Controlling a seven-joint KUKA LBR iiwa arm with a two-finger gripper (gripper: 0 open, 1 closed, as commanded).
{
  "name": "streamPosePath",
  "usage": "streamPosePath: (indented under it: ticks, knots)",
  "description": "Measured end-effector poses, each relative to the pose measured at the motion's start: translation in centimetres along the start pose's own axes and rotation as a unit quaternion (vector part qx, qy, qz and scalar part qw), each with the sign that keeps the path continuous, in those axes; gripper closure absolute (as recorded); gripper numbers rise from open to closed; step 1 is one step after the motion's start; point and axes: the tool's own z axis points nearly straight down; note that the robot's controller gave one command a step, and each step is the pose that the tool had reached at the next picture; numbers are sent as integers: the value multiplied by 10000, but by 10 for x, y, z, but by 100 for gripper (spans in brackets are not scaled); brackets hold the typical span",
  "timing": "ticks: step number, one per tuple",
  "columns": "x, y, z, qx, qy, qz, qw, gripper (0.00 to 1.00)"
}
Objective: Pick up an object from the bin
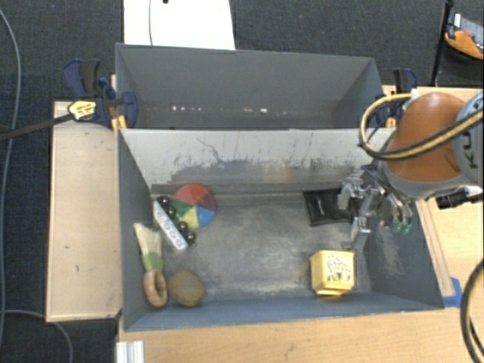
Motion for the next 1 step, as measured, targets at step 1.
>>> streamPosePath:
  ticks: [1]
  knots:
    - [25, -20, 13, 0, -26, -1147, 9934, 0]
